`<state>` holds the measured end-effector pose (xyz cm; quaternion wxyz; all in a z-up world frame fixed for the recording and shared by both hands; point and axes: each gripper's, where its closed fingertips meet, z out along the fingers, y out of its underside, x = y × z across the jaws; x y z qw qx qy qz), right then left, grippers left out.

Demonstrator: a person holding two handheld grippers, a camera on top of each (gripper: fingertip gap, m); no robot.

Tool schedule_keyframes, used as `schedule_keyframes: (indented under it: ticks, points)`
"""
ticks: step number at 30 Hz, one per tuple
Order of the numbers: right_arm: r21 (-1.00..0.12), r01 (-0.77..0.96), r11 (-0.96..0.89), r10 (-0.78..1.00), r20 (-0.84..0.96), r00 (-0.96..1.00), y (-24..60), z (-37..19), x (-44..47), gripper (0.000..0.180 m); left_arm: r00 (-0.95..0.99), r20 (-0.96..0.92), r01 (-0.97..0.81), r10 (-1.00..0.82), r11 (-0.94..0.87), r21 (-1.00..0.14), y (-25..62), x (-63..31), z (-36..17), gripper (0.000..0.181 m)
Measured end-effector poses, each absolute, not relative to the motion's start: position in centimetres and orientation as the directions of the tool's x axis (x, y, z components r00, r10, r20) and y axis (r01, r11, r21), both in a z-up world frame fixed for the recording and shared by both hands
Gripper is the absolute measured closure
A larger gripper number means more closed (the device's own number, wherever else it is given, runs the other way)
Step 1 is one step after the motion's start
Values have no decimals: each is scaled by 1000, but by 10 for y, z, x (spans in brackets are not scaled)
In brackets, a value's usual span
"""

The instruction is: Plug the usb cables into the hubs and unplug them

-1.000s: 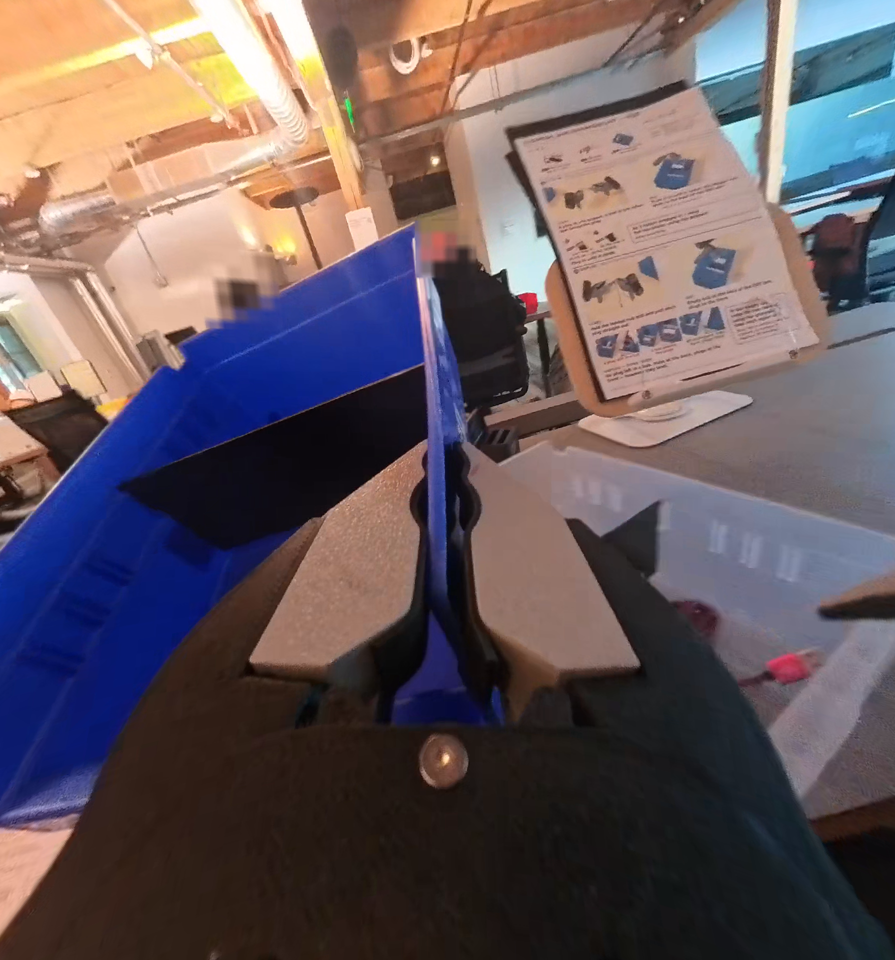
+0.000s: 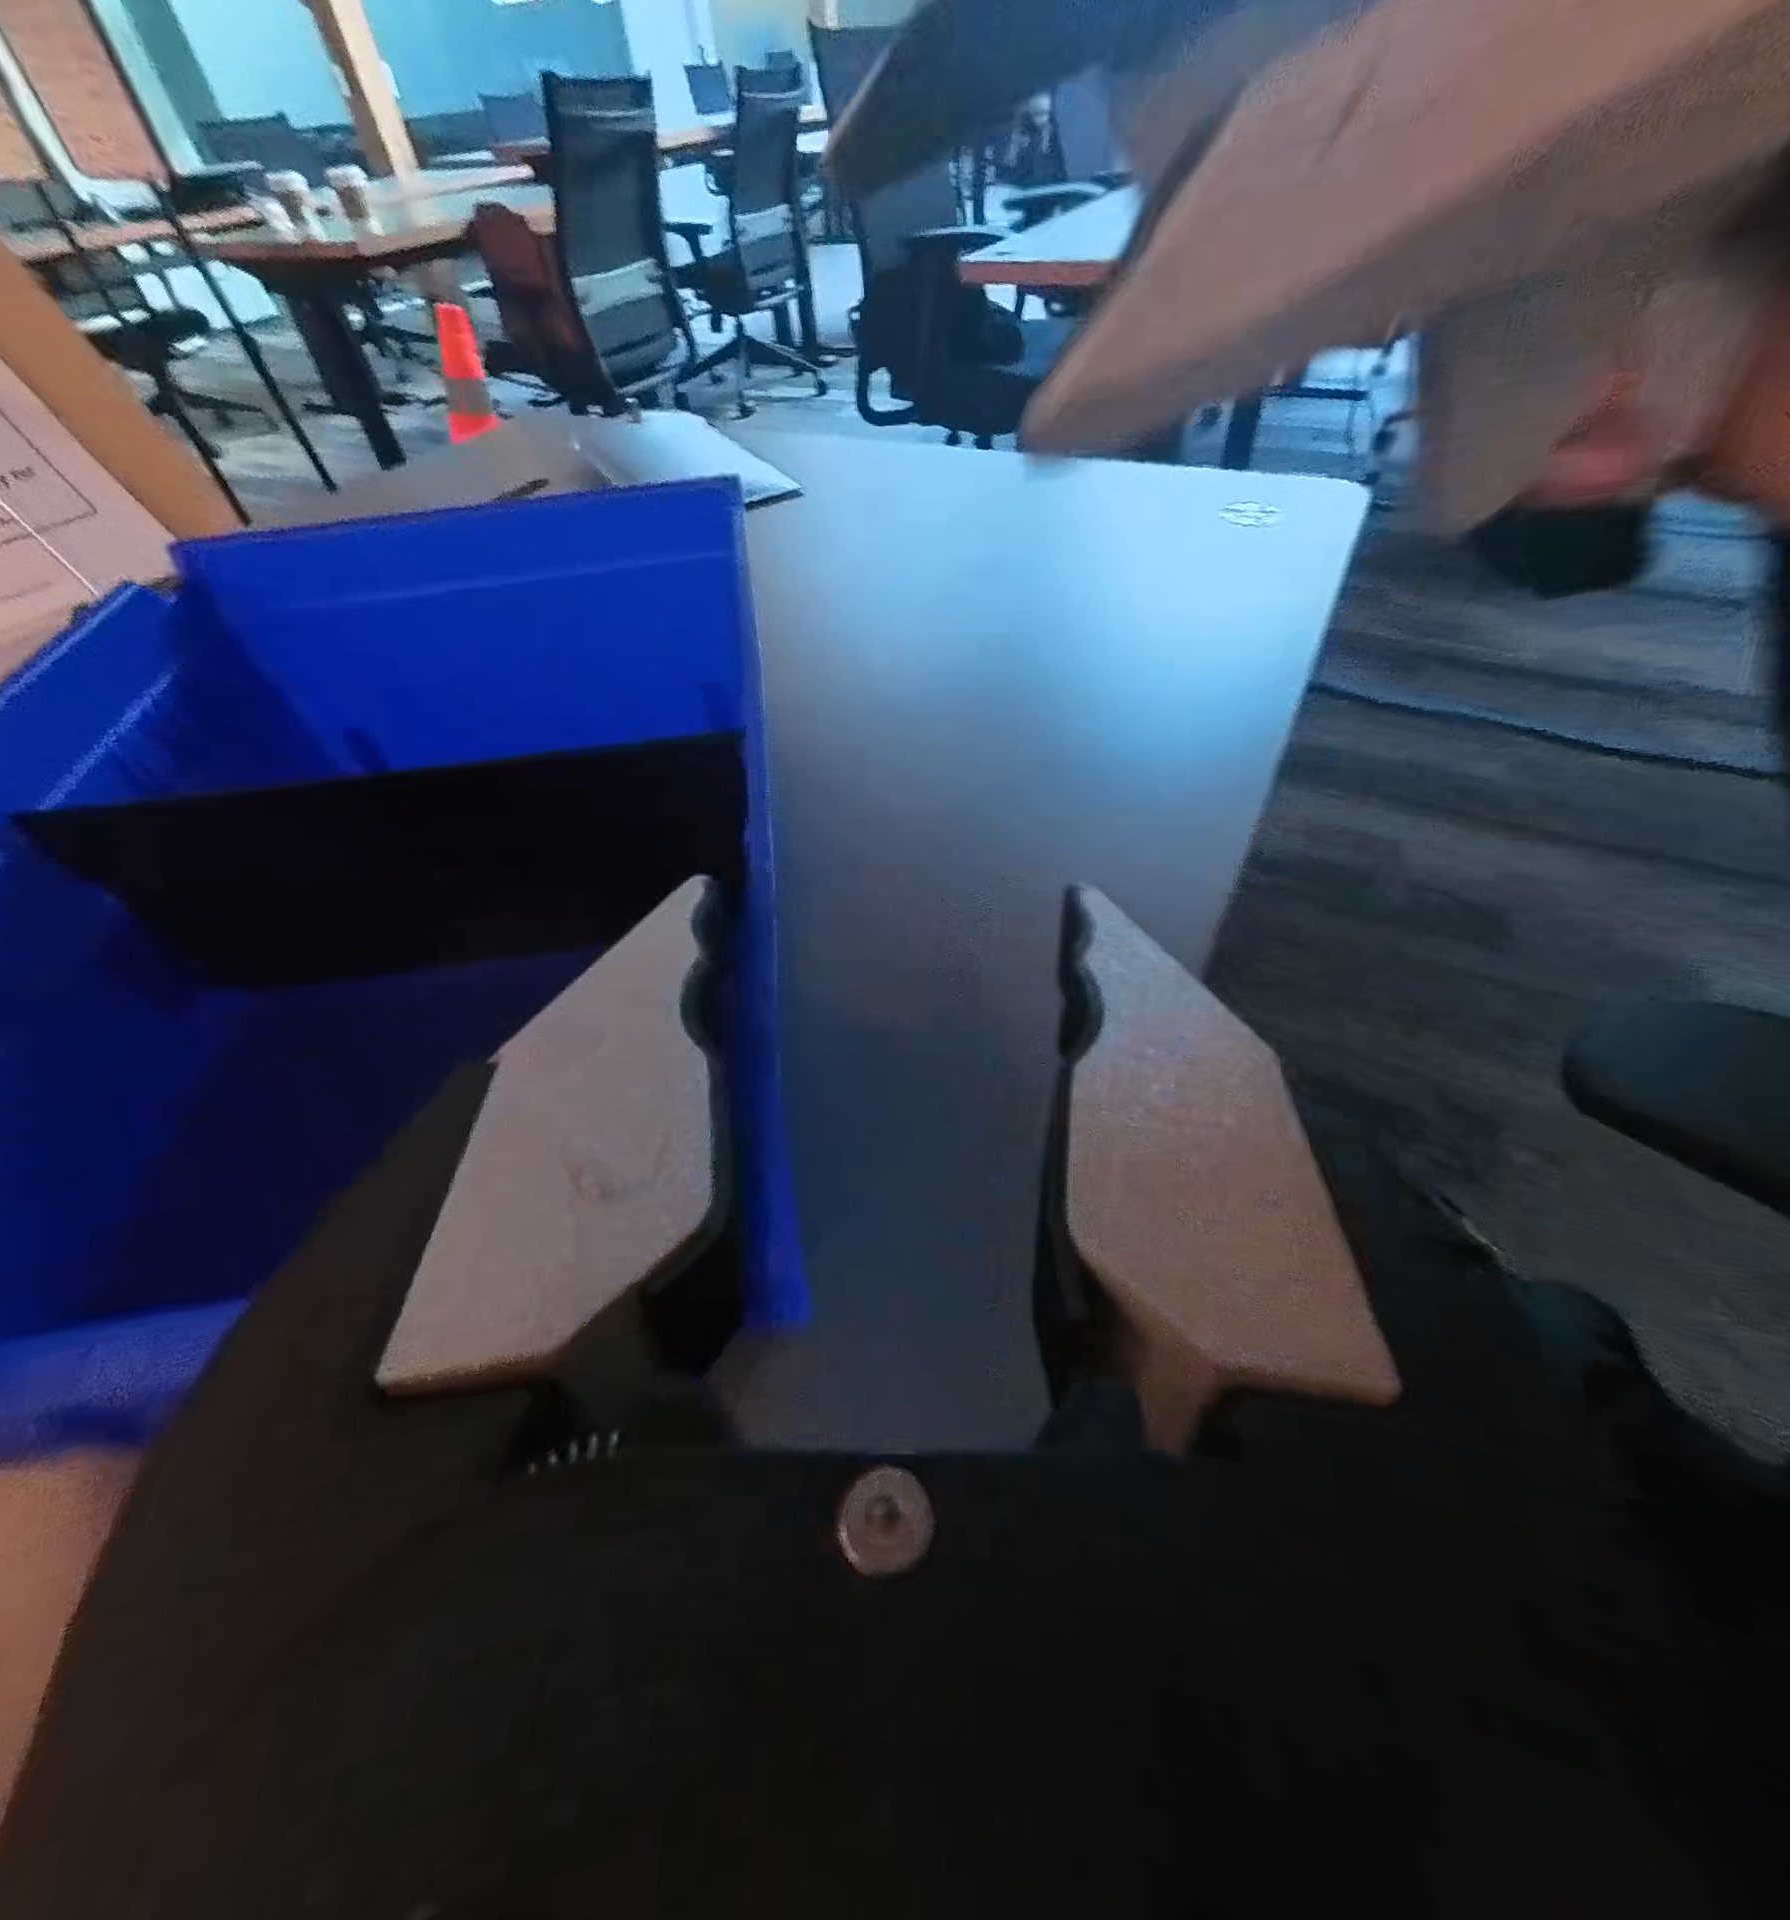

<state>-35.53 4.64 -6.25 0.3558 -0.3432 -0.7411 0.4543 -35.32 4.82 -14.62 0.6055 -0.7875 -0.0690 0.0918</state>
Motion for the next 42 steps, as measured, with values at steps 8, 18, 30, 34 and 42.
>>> schedule_keyframes:
  ticks: [8,18,30,34,42]
  points:
    - [-682,199,704,609,435,-663,-29,-156,-378,119,895,-135,17,424,-336,-942,-107,-378,-148,116]
    - [-453,623,637,747,561,-356,145,-169,-373,142,767,-103,125,634,-305,-944,-229,-429,-154,92]
    - [-766,433,475,852,279,-443,81,-144,-372,84,720,-266,45,641,-426,-904,-175,-450,-161,86]
    - [-797,486,358,911,183,-370,76,-166,-400,92,675,-274,104,685,-456,-884,-174,-467,-173,97]
    - [-601,582,548,832,467,-301,138,-194,-398,160,710,-292,-5,641,-411,-912,-204,-470,-163,152]
